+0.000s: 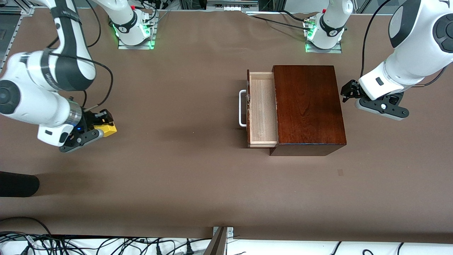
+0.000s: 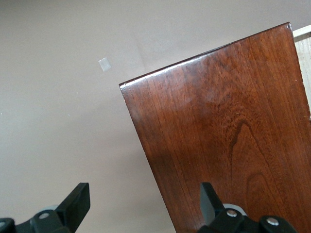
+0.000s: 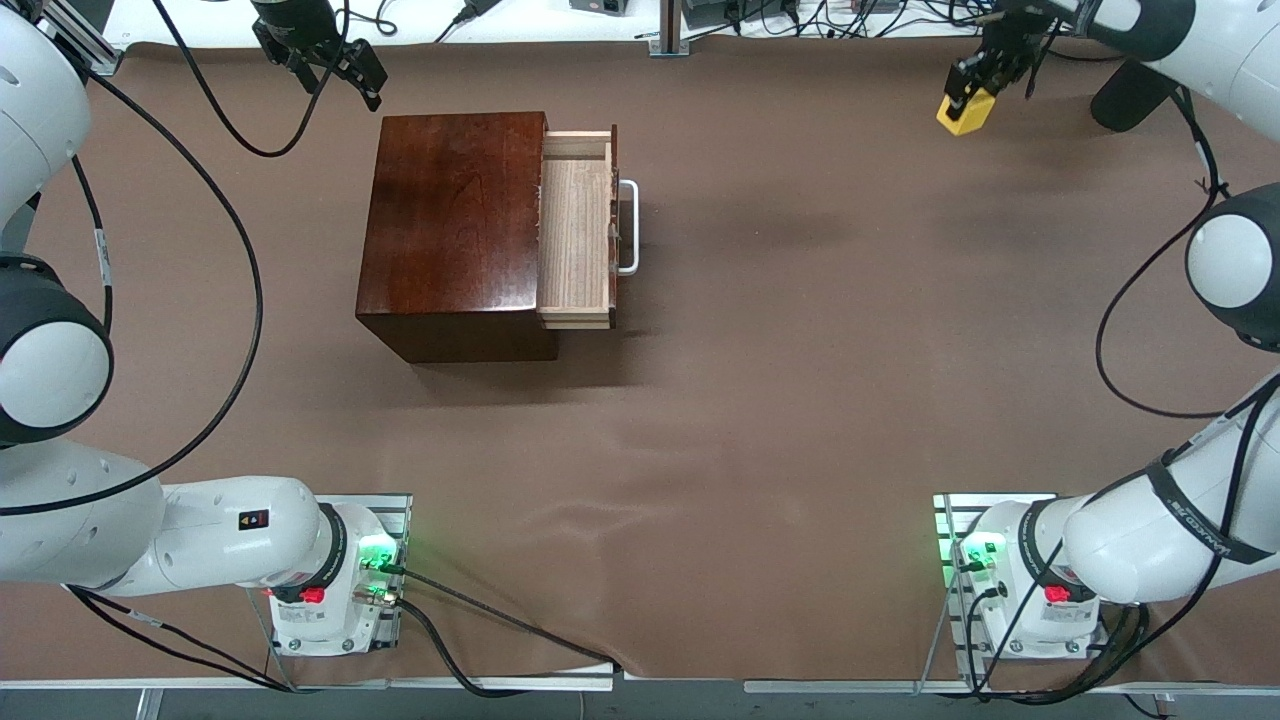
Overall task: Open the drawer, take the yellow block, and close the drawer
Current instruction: 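Lift the yellow cube out and carry it away from the box, then set the yellow cube on the table and open the right gripper, then withdraw the right gripper while the left gripper reaches the drawer front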
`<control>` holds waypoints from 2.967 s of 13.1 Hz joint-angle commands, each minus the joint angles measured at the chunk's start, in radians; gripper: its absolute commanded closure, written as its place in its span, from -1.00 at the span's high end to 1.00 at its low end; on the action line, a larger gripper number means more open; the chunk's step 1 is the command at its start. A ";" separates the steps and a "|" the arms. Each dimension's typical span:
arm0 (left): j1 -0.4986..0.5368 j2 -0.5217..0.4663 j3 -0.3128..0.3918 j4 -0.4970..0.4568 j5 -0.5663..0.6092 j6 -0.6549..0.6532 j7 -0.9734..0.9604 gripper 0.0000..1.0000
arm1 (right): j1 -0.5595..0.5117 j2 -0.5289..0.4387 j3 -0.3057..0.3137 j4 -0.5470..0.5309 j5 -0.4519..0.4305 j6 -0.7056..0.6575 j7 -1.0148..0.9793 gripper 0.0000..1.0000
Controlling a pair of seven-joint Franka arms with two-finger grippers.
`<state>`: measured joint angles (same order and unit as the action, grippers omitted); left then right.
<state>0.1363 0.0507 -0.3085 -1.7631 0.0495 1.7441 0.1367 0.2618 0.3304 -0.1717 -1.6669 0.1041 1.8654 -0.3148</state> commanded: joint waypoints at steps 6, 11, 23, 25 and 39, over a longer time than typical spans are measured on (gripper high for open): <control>-0.004 0.003 -0.003 0.011 0.000 -0.018 0.017 1.00 | -0.001 -0.042 0.008 -0.355 0.025 0.375 0.255 -1.00; -0.004 0.003 -0.003 0.011 0.000 -0.018 0.017 1.00 | -0.001 0.010 0.014 -0.442 0.025 0.507 0.338 -1.00; -0.021 0.020 -0.053 0.050 0.010 -0.058 0.000 1.00 | -0.001 0.050 0.034 -0.487 0.023 0.655 0.321 1.00; -0.033 0.023 -0.066 0.050 0.007 -0.057 0.000 1.00 | -0.001 -0.025 0.034 -0.466 0.014 0.577 0.312 1.00; -0.332 0.153 -0.103 0.206 -0.072 -0.026 0.243 1.00 | -0.065 -0.303 0.017 0.013 -0.030 -0.250 0.267 1.00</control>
<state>-0.1557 0.1206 -0.4179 -1.6389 0.0079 1.7186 0.3095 0.2149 0.0285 -0.1565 -1.7068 0.0880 1.6730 -0.0150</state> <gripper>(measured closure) 0.000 0.000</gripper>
